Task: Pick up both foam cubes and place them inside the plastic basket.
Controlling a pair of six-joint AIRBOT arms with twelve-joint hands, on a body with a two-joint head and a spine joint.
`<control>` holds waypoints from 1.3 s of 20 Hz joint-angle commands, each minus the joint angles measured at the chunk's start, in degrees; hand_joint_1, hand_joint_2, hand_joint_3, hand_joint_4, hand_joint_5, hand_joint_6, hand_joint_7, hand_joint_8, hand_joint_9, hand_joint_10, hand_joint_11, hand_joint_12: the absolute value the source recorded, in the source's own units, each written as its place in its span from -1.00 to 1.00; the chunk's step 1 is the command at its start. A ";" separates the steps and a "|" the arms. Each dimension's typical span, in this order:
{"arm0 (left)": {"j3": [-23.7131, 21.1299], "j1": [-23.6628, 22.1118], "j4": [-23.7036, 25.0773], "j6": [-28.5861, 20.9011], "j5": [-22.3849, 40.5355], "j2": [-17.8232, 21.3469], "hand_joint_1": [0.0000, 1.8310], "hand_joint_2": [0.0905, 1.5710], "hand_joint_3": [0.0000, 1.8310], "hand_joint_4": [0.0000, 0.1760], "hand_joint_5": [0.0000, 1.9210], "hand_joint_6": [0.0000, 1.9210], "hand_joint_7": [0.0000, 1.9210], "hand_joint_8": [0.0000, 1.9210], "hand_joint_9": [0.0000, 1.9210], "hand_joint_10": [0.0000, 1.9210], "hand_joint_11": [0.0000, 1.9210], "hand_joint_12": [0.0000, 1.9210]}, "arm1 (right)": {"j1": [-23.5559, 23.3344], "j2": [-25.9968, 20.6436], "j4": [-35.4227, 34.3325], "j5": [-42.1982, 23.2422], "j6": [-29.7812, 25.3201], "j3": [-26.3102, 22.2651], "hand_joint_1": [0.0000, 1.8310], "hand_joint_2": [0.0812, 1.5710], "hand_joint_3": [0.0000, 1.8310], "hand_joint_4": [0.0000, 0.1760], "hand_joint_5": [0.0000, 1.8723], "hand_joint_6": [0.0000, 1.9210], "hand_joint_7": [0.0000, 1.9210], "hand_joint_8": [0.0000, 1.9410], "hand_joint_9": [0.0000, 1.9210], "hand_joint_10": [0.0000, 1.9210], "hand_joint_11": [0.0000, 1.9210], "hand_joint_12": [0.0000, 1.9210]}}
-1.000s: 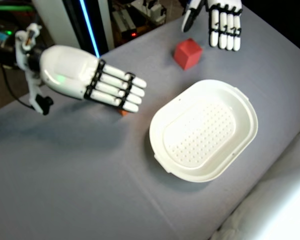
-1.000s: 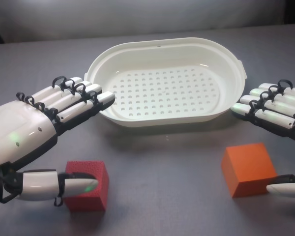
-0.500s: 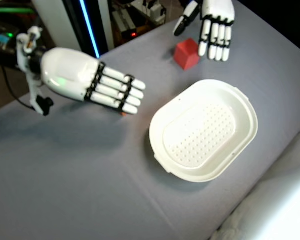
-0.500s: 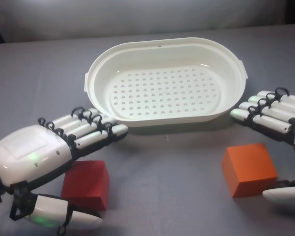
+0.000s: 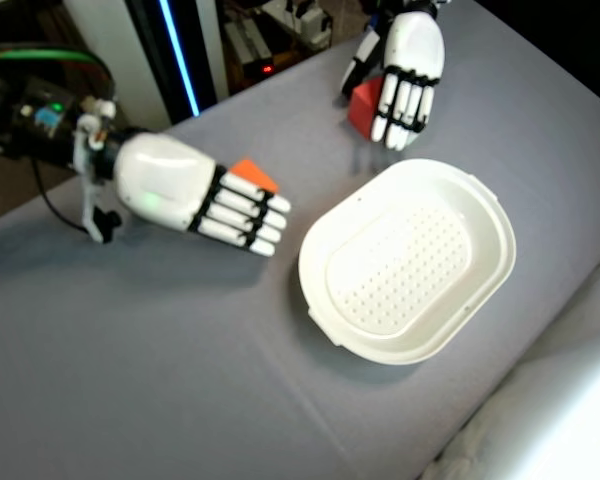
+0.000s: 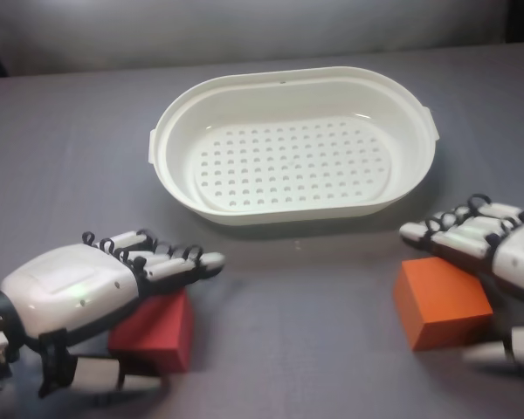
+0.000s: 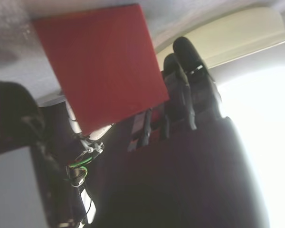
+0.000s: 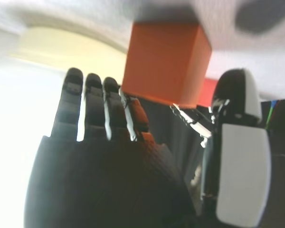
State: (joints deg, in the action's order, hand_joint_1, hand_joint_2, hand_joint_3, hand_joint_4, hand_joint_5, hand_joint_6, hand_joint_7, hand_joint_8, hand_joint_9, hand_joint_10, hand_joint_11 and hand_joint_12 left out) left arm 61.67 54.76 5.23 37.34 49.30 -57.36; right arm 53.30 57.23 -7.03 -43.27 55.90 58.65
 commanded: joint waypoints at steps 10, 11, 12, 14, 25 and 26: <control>0.70 -5.46 -1.37 2.82 12.81 0.65 0.48 0.54 -1.00 -1.00 -0.23 0.04 -0.28 0.58 -0.16 0.71 -0.14 0.79 | -3.03 -4.02 0.94 -11.74 -0.18 -1.32 0.47 0.54 -1.00 -1.00 -0.34 0.37 -0.18 0.36 -0.16 0.55 -0.29 0.63; 1.11 -6.57 -1.90 3.27 12.91 0.45 0.47 0.56 -1.00 -1.00 -0.29 0.16 -0.28 0.57 -0.21 0.68 -0.18 0.71 | -3.67 -4.02 0.84 -12.36 -0.18 -0.94 0.47 0.52 -1.00 -1.00 -0.32 0.34 -0.17 0.32 -0.14 0.51 -0.28 0.60; 2.04 -8.06 -3.18 3.92 12.60 -0.24 0.47 0.56 -1.00 -1.00 -0.30 0.20 -0.27 0.55 -0.21 0.66 -0.18 0.66 | -4.97 -3.75 0.57 -12.75 -0.18 -0.03 0.48 0.52 -1.00 -1.00 -0.31 0.33 -0.16 0.31 -0.15 0.51 -0.28 0.60; 4.29 -10.29 -5.31 4.46 11.57 -1.82 0.51 0.49 -1.00 -1.00 -0.22 0.20 -0.18 0.36 -0.16 0.52 -0.18 0.62 | -7.60 -2.60 0.40 -12.76 -0.17 1.75 0.47 0.52 -1.00 -1.00 -0.30 0.37 -0.16 0.29 -0.16 0.53 -0.34 0.63; 21.54 -25.32 -13.76 9.98 -7.74 -14.92 0.17 0.45 -1.00 -1.00 -0.38 -0.13 -0.33 0.09 -0.34 0.40 -0.45 0.91 | -21.72 12.80 -7.17 2.87 0.77 21.07 -0.23 0.53 -1.00 -1.00 -0.72 -0.34 -0.57 -0.37 -0.58 0.01 -0.71 0.75; 22.09 -25.70 -14.72 11.45 -9.11 -15.44 -0.12 0.45 -1.00 -1.00 -0.53 -0.48 -0.50 -0.35 -0.60 0.10 -0.77 0.87 | -22.03 13.36 -7.50 3.86 0.77 21.86 -0.66 0.51 -1.00 -0.70 -0.91 -0.73 -0.75 -0.73 -0.85 -0.25 -0.94 0.76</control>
State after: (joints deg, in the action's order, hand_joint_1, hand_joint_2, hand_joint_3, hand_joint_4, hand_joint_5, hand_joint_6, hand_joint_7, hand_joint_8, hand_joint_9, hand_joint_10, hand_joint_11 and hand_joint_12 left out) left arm 83.64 29.80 -9.80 48.73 34.74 -72.88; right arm 32.29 70.94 -14.57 -33.45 56.90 80.34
